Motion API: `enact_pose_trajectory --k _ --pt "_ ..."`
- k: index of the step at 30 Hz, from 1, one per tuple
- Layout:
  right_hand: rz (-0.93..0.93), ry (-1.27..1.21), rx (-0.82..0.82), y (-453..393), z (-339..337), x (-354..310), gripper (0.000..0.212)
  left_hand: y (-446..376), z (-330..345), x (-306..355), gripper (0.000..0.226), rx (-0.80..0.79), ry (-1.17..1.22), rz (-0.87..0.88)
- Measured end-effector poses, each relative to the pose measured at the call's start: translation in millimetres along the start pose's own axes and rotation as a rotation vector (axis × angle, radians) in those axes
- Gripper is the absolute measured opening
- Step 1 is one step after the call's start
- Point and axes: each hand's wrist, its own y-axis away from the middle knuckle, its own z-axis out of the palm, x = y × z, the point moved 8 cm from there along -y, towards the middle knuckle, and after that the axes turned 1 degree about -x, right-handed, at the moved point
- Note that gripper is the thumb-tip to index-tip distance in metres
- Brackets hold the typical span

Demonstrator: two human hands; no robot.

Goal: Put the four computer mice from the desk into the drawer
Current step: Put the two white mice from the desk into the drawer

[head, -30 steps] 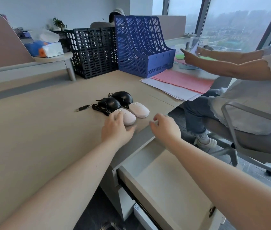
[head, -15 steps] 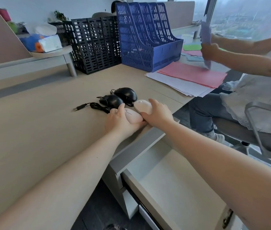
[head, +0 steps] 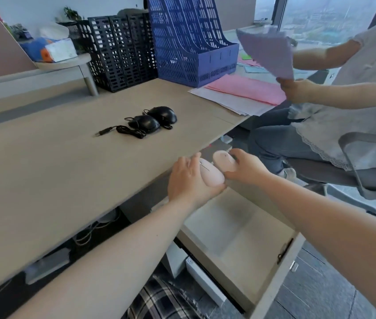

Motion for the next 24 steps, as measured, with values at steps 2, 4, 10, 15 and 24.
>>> enact_pose_trajectory --k 2,4,10,15,24 --pt "0.035 0.019 -0.059 10 14 22 0.066 13 15 1 0.101 -0.056 -0.031 -0.005" --pt "0.053 0.038 -0.110 15 27 38 0.073 23 33 -6 0.101 -0.116 -0.073 -0.043" --pt "0.044 0.125 -0.236 12 70 61 0.075 40 86 -36 0.102 -0.246 -0.173 -0.213" --pt "0.056 0.138 -0.296 2 99 72 0.075 38 115 -52 0.101 -0.352 -0.215 -0.218" --pt "0.050 0.209 -0.409 1 146 83 0.079 37 145 -64 0.092 -0.479 -0.401 -0.163"
